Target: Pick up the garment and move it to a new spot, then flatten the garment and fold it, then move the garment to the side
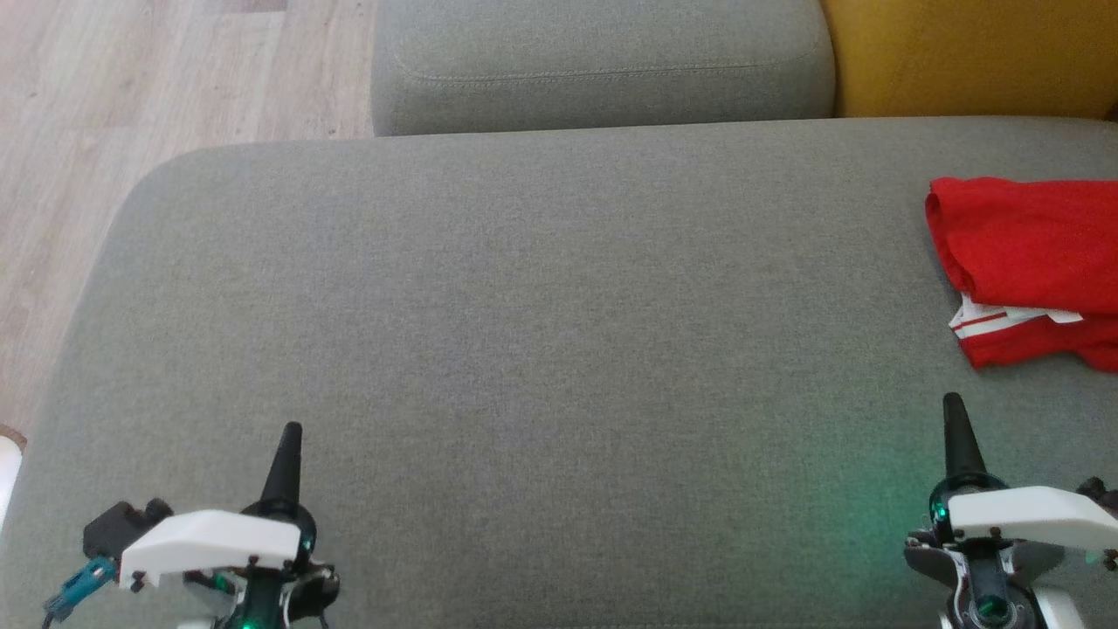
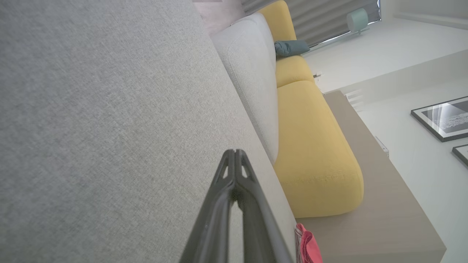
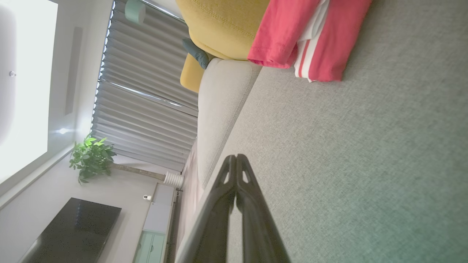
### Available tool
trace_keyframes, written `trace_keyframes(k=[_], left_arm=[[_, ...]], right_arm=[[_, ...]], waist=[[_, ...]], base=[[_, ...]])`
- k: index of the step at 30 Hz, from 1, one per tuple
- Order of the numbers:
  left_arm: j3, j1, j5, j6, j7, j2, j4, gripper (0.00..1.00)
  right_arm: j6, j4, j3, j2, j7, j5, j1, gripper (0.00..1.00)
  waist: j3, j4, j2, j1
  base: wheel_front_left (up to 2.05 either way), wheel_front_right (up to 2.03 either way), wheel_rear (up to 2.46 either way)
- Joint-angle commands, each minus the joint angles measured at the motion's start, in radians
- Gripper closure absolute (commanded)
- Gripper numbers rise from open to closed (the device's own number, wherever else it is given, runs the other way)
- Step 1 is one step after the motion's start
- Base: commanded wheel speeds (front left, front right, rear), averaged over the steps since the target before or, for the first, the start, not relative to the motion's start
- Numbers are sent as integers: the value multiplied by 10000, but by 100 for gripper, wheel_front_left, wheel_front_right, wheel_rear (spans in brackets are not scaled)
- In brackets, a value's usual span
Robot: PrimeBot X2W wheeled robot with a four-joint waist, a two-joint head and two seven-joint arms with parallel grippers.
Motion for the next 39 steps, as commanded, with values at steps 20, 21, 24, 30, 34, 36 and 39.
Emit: trace_keyframes(k=[20, 21, 24, 30, 34, 36, 39], left_arm=[[957, -766, -2161, -467, 581, 158, -416, 100], [990, -777, -2266, -487, 611, 157, -419, 100], [1089, -810, -2584, -546, 702, 156, -428, 100], [1287, -875, -3219, -664, 884, 152, -445, 100], [1420, -919, -3641, -743, 1006, 148, -456, 100], [1487, -940, -3852, -782, 1067, 147, -462, 100], [1586, -973, -4165, -840, 1158, 144, -471, 100]], right_arm=[[57, -627, -161, -43, 562, 2307, -664, 100], [57, -639, -176, -43, 589, 2420, -667, 100], [59, -676, -220, -44, 669, 2758, -678, 100], [62, -749, -309, -46, 828, 3433, -701, 100], [64, -798, -368, -47, 935, 3884, -716, 100], [65, -822, -397, -48, 988, 4109, -723, 100], [67, -859, -441, -49, 1067, 4444, -734, 100]], waist=[[50, -49, 0, 0], [53, -52, 0, 0], [61, -59, 0, 0], [77, -75, 0, 0], [87, -85, 0, 0], [92, -91, 0, 0], [100, -98, 0, 0]], base=[[0, 0, 0], [0, 0, 0], [0, 0, 0], [0, 0, 0], [0, 0, 0], [0, 0, 0], [0, 0, 0]])
